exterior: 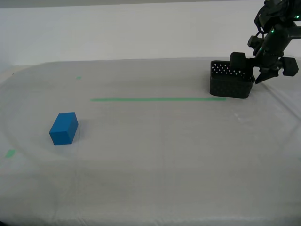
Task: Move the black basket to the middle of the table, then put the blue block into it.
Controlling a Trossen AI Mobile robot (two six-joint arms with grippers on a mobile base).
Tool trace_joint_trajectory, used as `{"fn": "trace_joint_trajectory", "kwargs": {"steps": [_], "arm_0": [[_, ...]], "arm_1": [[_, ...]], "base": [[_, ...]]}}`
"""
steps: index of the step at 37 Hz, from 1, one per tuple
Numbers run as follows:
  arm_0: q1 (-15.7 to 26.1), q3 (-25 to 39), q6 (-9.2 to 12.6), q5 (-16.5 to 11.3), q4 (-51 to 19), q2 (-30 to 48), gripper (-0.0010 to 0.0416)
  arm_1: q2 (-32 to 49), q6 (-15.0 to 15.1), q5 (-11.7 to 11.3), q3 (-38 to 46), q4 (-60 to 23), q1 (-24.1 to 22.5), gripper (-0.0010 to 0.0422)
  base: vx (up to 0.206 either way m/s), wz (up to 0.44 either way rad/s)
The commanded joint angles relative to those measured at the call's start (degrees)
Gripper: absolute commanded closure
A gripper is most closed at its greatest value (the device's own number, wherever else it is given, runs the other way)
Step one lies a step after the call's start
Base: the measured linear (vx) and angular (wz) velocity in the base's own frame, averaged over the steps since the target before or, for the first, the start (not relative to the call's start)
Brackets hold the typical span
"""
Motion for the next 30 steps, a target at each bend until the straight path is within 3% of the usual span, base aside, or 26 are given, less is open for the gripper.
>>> {"fn": "trace_joint_trajectory", "kwargs": {"steps": [1,8,30], "arm_0": [[0.1,0.0,0.1,0.1,0.0,0.0,0.0307],[0.1,0.0,-0.3,0.0,0.0,0.0,0.0413],[0.1,0.0,-2.0,-0.5,-1.0,-1.6,0.0407]], "arm_1": [[0.0,0.1,0.0,0.0,0.3,0.0,0.0412],[0.0,0.1,0.0,0.0,0.3,0.0,0.0412],[0.0,0.1,0.0,0.0,0.3,0.0,0.0412]], "base": [[0.0,0.0],[0.0,0.0],[0.0,0.0]]}}
